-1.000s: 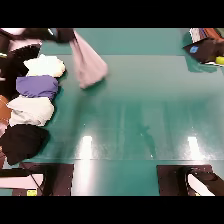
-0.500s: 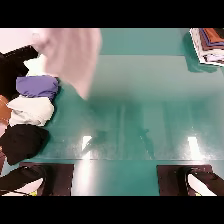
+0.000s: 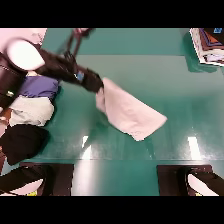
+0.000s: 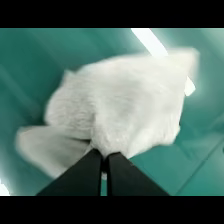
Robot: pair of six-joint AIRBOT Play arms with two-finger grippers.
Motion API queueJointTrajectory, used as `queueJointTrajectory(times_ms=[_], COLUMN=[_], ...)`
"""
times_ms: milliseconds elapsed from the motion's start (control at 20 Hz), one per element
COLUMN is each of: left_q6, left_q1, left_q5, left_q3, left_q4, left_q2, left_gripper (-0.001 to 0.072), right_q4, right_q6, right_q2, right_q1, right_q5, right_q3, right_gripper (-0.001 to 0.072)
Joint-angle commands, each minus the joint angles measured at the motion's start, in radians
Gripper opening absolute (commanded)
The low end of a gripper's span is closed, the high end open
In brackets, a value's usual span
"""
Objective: Fold the shirts.
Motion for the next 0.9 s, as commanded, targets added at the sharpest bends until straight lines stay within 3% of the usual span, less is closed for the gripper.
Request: queueJointTrajectory(times_ms=[0,50,100,150,250,500,650,850], left_q6=[0.005,0.005,0.005,0.005,0.031,0.019,0.003,0.043], left_q1=[-0.002,-0.002,-0.002,-0.001,0.006,0.164,0.265,0.270], left_q5=[-0.046,-0.070,-0.087,-0.086,-0.074,0.009,0.002,0.003], left_q3=[-0.183,-0.198,-0.202,-0.201,-0.184,-0.130,-0.138,-0.143], left_q4=[-0.040,-0.039,-0.037,-0.034,0.018,0.137,0.074,-0.061], left_q2=[-0.007,-0.007,-0.007,-0.006,-0.004,-0.007,-0.041,-0.143], left_gripper=[0.0022,0.0037,0.0324,0.0669,0.0624,0.0624,0.0624,0.0624], right_q4=[0.000,0.000,0.000,0.000,0.001,0.001,0.002,0.000], right_q6=[0.001,0.001,0.001,0.001,0.001,0.001,0.001,0.044], right_q2=[-0.002,-0.002,-0.002,-0.002,-0.002,-0.002,-0.008,-0.027], right_q1=[0.000,0.000,0.000,0.000,0.000,0.000,0.000,0.000], right_q5=[0.005,0.005,0.005,0.005,0.006,0.006,0.007,0.047], right_q3=[0.002,0.002,0.002,0.002,0.002,0.002,0.002,0.001], right_gripper=[0.0011,0.0011,0.0011,0.0011,0.0011,0.0012,0.0011,0.0024])
